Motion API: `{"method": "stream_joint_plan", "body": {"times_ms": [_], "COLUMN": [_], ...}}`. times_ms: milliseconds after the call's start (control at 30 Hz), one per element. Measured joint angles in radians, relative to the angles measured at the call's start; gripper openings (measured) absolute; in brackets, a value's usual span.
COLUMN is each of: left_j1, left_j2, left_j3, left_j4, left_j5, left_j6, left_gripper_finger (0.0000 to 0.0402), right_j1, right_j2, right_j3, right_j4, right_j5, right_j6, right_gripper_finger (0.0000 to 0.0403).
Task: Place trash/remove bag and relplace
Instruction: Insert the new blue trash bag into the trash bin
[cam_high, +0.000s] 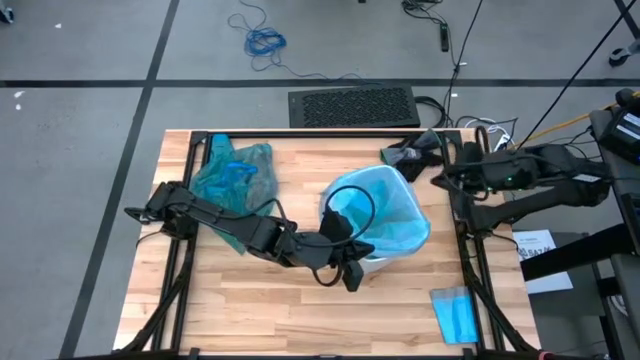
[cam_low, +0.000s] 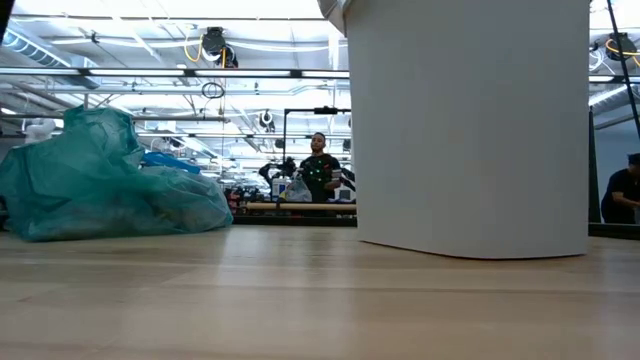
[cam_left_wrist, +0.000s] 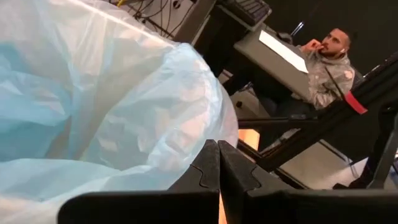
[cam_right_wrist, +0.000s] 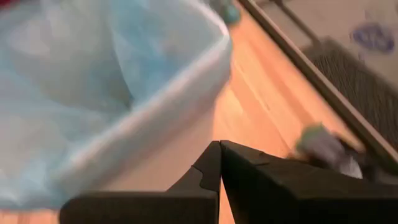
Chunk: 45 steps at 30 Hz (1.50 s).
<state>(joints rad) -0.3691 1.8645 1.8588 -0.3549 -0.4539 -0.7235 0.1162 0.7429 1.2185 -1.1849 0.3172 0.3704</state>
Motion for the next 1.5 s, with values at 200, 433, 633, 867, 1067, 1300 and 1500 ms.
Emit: {"method": "stream_joint_plan", "body": {"times_ms": [200,433,633,867,1067,1300,1500], "left_j1": [0.0,0.004,0.032,0.041,0.018,-0.026,-0.053], "left_j2": [-0.001,-0.007,-0.019,-0.016,-0.016,-0.016,-0.018], "left_j3": [0.0,0.0,0.017,0.016,0.016,0.016,0.016], "left_j4": [0.003,-0.026,-0.035,-0.097,-0.122,-0.158,-0.109], "left_j5": [0.038,-0.01,-0.033,0.094,0.215,0.228,0.166], "left_j6": [0.001,0.007,0.048,-0.024,-0.102,-0.161,-0.148], "left_gripper_finger": [0.0,0.0,0.0,0.0,0.0,0.0,0.0], "right_j1": [0.0,0.014,0.052,0.098,0.105,0.129,0.162], "right_j2": [-0.084,-0.208,-0.281,-0.281,-0.257,-0.219,-0.172], "right_j3": [-0.125,-0.427,-0.581,-0.653,-0.654,-0.654,-0.654], "right_j4": [-0.061,0.076,0.195,0.389,0.486,0.572,0.633], "right_j5": [-0.015,-0.134,-0.181,-0.242,-0.242,-0.268,-0.268], "right_j6": [0.147,0.285,0.381,0.428,0.425,0.422,0.426], "right_gripper_finger": [0.0,0.0,0.0,0.0,0.0,0.0,0.0]}}
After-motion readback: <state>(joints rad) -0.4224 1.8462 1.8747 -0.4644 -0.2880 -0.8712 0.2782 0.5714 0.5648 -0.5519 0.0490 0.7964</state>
